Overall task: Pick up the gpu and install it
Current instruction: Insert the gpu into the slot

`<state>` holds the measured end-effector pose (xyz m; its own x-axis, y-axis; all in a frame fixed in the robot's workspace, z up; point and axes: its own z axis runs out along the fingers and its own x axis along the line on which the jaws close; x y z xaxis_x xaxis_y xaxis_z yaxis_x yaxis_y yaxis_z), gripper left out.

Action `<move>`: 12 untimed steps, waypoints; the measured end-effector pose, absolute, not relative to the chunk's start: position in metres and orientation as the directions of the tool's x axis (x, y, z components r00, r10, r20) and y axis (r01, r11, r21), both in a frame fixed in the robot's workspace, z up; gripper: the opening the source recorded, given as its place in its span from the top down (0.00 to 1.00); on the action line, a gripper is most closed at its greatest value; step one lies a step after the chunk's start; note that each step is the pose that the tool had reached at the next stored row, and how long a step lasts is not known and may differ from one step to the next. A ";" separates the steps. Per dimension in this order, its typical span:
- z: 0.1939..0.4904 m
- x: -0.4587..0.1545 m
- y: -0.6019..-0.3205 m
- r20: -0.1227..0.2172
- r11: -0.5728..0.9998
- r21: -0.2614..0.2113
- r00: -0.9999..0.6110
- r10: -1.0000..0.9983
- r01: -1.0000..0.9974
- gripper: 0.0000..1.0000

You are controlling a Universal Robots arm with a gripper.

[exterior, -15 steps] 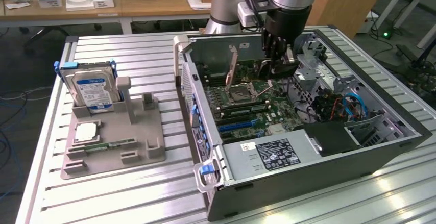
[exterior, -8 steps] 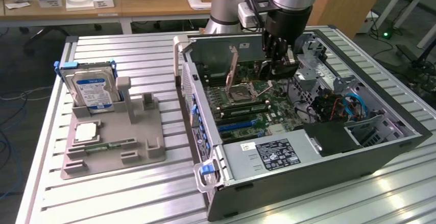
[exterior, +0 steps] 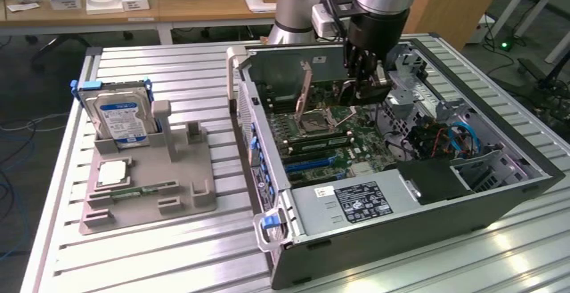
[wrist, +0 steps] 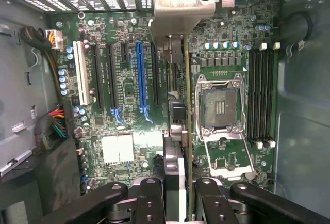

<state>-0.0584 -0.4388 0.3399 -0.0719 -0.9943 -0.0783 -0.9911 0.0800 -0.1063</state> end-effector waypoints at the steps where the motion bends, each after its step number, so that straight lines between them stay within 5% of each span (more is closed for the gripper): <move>1: 0.340 -0.058 -0.440 -0.078 0.080 -0.106 -0.072 -0.994 -0.991 0.72; 12: 0.336 -0.062 -0.441 -0.075 0.080 -0.107 -0.072 -0.995 -0.991 0.72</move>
<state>-0.0623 -0.4410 0.3363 -0.0720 -0.9946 -0.0750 -0.9911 0.0798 -0.1066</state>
